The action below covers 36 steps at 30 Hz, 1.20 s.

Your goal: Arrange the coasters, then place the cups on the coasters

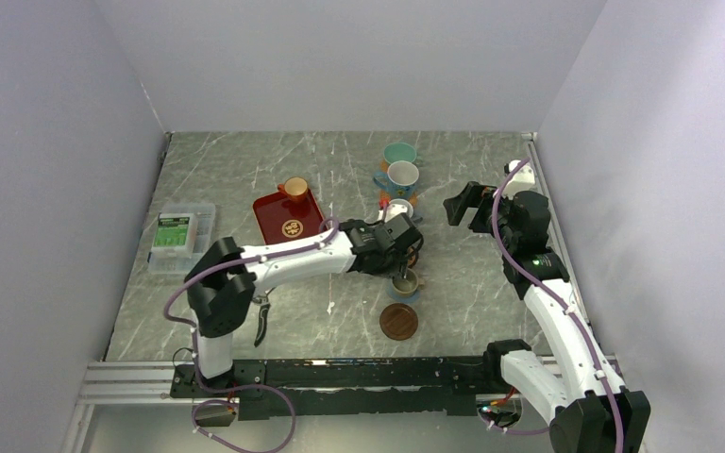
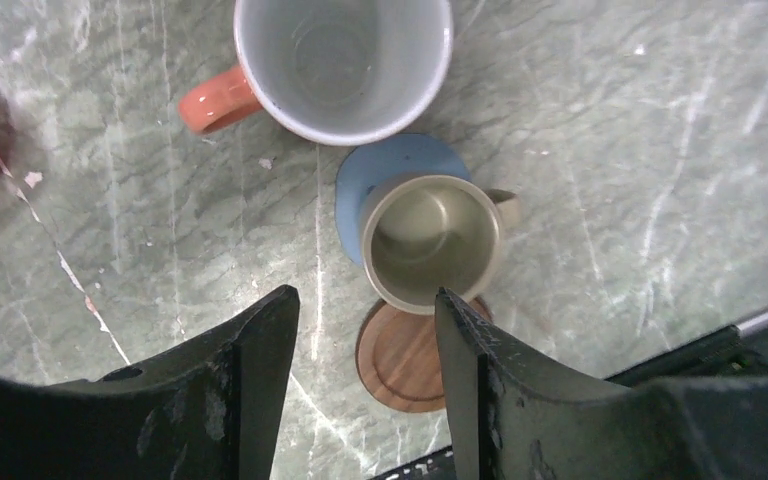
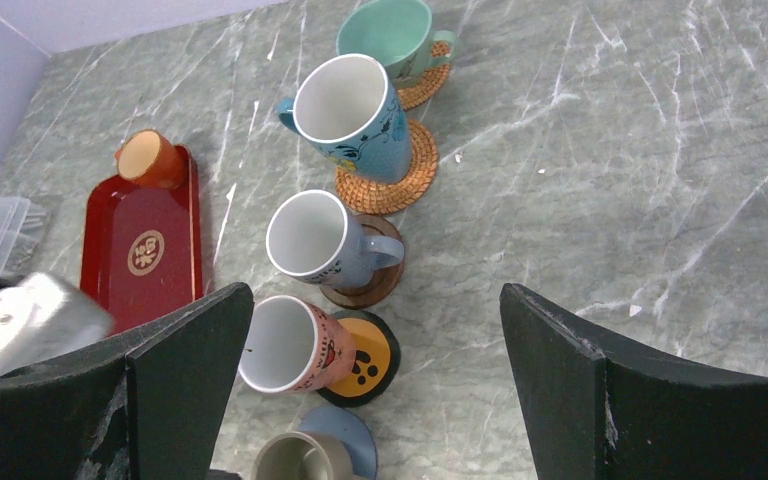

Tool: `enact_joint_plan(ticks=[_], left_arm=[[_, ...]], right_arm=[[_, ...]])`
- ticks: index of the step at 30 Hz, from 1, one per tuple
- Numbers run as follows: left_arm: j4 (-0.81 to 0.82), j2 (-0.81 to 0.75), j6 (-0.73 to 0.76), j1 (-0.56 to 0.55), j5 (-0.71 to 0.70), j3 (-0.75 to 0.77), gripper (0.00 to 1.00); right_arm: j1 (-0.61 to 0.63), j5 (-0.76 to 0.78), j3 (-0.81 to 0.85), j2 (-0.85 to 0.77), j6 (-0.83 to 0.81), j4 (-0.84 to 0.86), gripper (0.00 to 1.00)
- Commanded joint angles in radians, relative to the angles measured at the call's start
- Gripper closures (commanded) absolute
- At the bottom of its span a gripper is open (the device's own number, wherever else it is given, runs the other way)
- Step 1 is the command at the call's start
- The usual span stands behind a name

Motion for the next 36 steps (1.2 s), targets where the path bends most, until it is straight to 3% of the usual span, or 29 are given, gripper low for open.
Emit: enact_joint_plan(ticks=[1,5,11,15,20,28,36], left_arm=[[0.073,-0.116,0.121,0.012,0.020,-0.027,0.41],[0.042,-0.193,0.205,0.117,0.061,-0.057,0.42],[-0.007,-0.264,0.361,0.441,0.175,-0.064,0.41],[-0.005,-0.233,0.460,0.680,0.279,-0.003,0.44],[0.016,-0.105,0.687,0.865,0.471,0.103,0.53],[0.103,0.059,0.903,0.948,0.636,0.184,0.57],[0.128,0.205,0.952,0.959,0.656,0.291,0.58]], right_arm=[[0.002,-0.013,0.002,-0.014,-0.007,0.045,0.00],[0.002,-0.014,-0.002,-0.016,-0.007,0.050,0.00],[0.002,-0.017,-0.005,-0.016,-0.007,0.055,0.00],[0.003,-0.021,-0.004,-0.013,-0.009,0.056,0.00],[0.002,-0.019,-0.005,-0.017,-0.011,0.057,0.00],[0.002,-0.017,-0.007,-0.016,-0.013,0.057,0.00],[0.003,-0.019,-0.010,-0.012,-0.015,0.056,0.00]])
